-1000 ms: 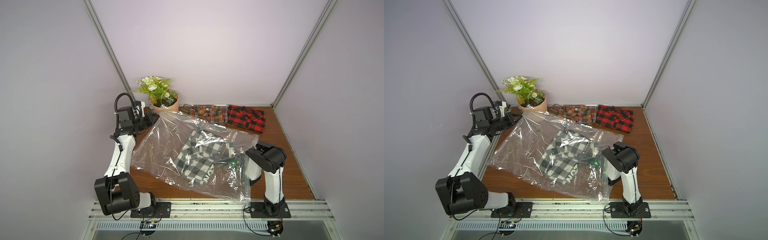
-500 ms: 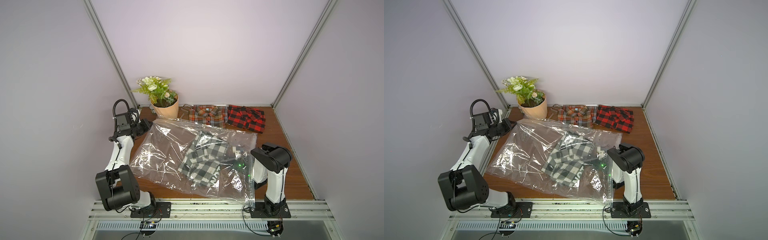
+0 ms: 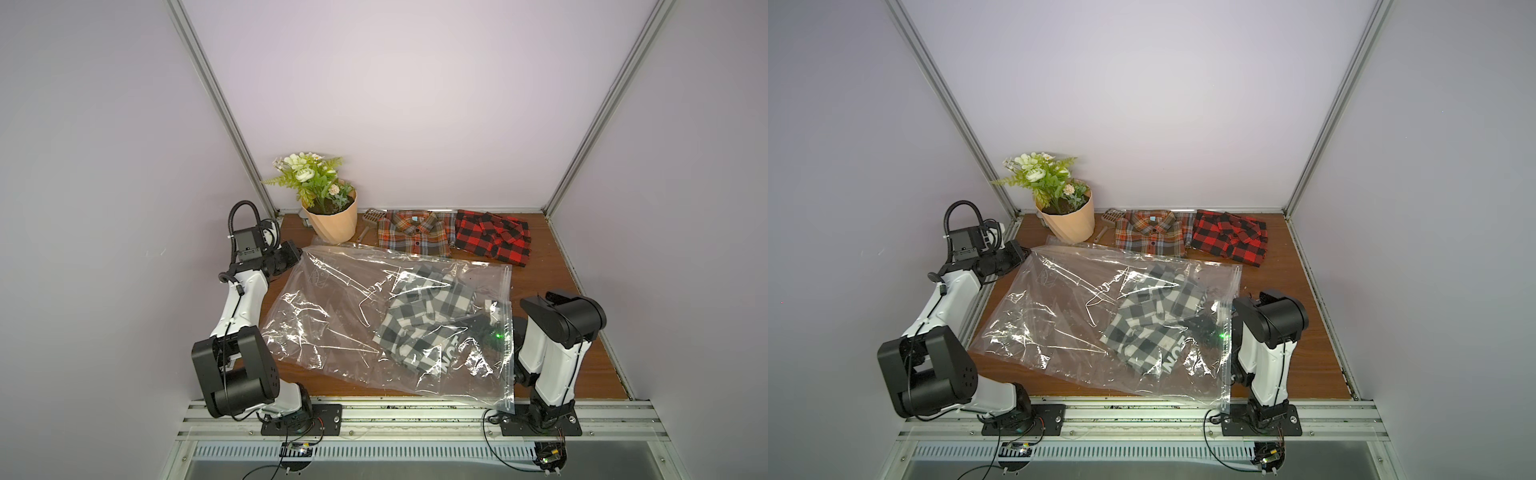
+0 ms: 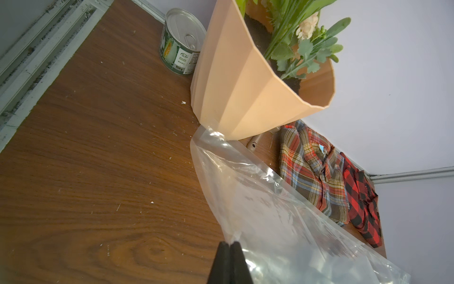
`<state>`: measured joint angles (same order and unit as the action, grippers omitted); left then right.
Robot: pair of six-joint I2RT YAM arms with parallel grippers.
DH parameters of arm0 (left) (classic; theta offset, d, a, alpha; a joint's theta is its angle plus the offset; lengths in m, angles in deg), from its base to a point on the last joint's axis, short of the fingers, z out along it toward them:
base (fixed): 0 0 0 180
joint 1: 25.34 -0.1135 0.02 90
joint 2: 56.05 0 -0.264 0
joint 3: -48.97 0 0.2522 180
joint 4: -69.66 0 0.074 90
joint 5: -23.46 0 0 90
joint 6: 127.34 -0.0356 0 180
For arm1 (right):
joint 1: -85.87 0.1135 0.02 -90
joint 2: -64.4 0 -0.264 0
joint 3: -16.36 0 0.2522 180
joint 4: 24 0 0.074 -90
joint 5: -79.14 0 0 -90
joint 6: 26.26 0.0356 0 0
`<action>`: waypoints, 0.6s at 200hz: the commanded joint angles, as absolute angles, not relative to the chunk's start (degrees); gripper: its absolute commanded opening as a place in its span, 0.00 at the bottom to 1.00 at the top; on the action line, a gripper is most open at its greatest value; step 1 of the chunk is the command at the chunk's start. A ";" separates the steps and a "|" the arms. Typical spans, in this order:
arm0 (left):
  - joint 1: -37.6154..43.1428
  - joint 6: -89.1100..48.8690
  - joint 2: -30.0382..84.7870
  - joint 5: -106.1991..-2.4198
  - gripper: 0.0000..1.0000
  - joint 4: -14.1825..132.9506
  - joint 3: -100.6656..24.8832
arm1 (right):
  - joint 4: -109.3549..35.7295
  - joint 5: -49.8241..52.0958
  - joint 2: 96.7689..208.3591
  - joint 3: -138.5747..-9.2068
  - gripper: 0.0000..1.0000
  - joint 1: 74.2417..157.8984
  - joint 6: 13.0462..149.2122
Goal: Take the shirt out of the vacuum bag
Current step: Take out the shirt from the vacuum bag.
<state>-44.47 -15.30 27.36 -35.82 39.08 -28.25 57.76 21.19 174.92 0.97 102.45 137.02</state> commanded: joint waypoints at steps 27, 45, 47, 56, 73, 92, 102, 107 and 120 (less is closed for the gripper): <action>-45.81 -17.83 28.23 -42.38 0.00 39.64 -30.02 | 65.19 22.51 169.21 10.07 0.00 95.40 135.48; -45.90 -18.09 28.32 -44.23 0.00 39.47 -30.02 | 61.12 23.67 164.42 12.68 0.00 92.54 134.58; -45.88 -18.09 28.32 -44.39 0.00 39.47 -30.01 | 60.59 23.87 163.80 12.77 0.00 92.22 134.54; -45.99 -18.16 28.28 -45.08 0.00 39.47 -30.00 | 56.94 24.69 160.37 12.96 0.00 90.82 134.01; -46.13 -18.14 28.23 -46.24 0.00 39.38 -30.16 | 45.97 25.34 151.09 12.82 0.00 88.37 132.40; -46.21 -17.48 27.72 -49.58 0.00 39.20 -30.36 | 21.44 25.60 134.30 8.64 0.00 86.03 126.37; -46.25 -17.39 27.38 -50.82 0.00 38.90 -30.58 | -0.04 22.89 122.85 4.12 0.00 85.32 120.47; -46.28 -17.40 27.21 -51.01 0.00 38.96 -30.62 | -10.40 19.86 117.26 1.75 0.00 85.00 117.86; -46.28 -17.26 26.68 -51.20 0.00 39.28 -30.55 | -26.81 14.52 104.72 -1.49 0.00 82.83 114.34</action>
